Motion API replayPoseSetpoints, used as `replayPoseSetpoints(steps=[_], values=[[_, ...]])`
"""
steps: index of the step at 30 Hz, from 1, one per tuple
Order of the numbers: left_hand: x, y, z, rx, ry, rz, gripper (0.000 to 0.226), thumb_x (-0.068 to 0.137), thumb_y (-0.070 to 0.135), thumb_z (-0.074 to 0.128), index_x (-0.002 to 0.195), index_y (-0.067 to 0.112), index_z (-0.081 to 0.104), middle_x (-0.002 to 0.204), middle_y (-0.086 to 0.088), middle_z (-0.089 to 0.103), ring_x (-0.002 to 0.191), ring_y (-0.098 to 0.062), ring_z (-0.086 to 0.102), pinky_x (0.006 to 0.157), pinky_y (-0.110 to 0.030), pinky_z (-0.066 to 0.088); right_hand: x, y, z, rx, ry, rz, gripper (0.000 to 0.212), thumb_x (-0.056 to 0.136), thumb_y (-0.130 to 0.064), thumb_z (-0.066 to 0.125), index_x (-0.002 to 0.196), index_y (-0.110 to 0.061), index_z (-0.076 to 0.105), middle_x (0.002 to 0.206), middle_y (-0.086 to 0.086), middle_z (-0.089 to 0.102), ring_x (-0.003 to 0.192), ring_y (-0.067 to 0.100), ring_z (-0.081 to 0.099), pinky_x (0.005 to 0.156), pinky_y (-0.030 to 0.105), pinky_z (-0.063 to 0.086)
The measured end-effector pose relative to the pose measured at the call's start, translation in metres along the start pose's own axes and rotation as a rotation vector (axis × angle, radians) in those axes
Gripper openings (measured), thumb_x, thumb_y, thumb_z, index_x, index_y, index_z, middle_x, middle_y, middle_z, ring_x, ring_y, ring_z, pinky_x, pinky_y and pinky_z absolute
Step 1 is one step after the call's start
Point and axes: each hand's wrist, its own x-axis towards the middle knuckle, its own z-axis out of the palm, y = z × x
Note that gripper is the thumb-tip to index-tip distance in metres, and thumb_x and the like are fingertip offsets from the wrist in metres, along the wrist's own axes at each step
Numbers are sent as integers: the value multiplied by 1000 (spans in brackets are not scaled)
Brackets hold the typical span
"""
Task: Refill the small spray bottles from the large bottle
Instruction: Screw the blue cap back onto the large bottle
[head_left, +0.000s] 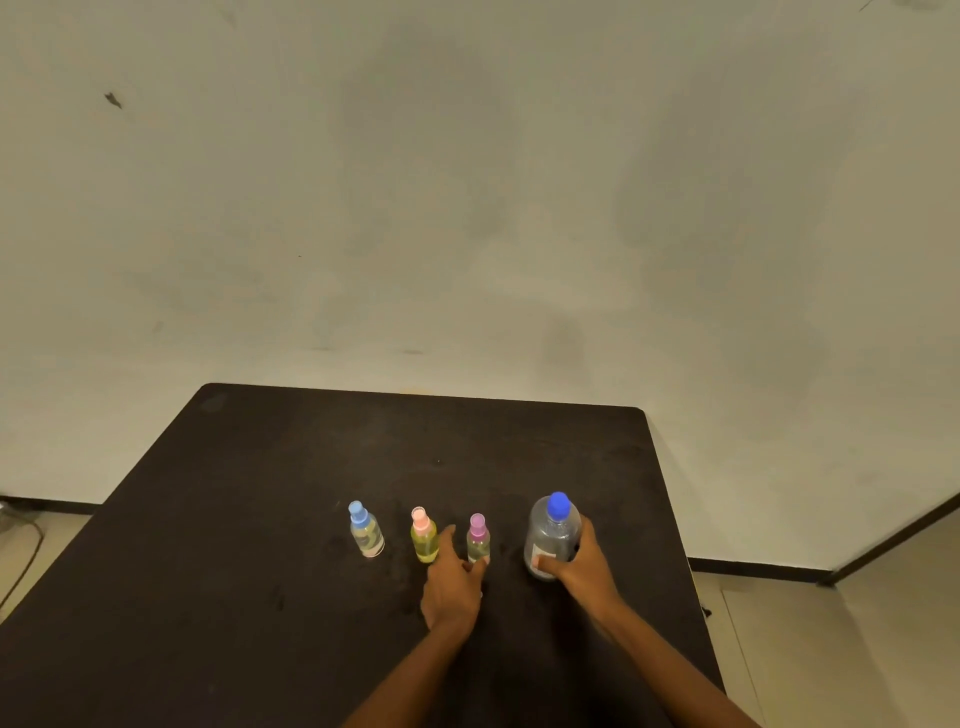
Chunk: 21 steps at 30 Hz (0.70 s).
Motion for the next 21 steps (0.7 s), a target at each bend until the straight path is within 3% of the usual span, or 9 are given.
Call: replayPoseSetpoints(steps=[5,11,13,14,16,19,21], values=[[5,-1,0,22,-46,68,33,89,25,55,122,22,47,94,-1,67,77,-13,66,81,-38,54,1,-1,5,-6,15,43,81,71,-3,74,138,-14,30,137,9,44,126,23,42,105,38,35],[4,2,-2,0,-51,82,36,89,27,55,124,23,46,92,0,67,84,-15,65,82,-37,53,1,-2,7,-19,23,43,83,71,-2,74,140,-14,28,138,7,42,127,23,41,105,37,35],[3,2,-3,1,-64,82,44,89,26,56,130,23,42,89,2,68,83,-14,65,80,-35,53,3,5,7,-30,107,86,85,68,0,75,139,-11,30,139,8,39,127,24,41,104,38,37],[1,0,-4,-1,-73,82,49,88,26,58,134,23,39,87,3,68,82,-13,64,78,-33,52,1,9,7,-12,176,144,81,69,3,73,137,-9,33,137,10,40,123,26,45,99,38,42],[-3,-8,-6,-3,-76,67,54,86,28,60,135,24,37,83,7,67,80,-10,63,73,-28,50,-10,12,8,109,271,321,55,73,8,63,122,-6,43,117,16,49,97,25,54,75,34,50],[-11,-22,-16,5,16,7,21,88,36,57,106,26,53,83,7,64,79,-8,61,75,-31,52,-33,10,22,190,77,493,19,79,7,51,92,-8,52,81,12,58,70,19,52,58,29,45],[-14,-30,-27,-35,105,-58,13,88,35,56,87,23,51,79,3,61,73,-11,59,73,-35,54,-41,5,38,128,-77,487,16,81,4,53,88,-10,56,78,9,61,71,18,56,58,26,48]])
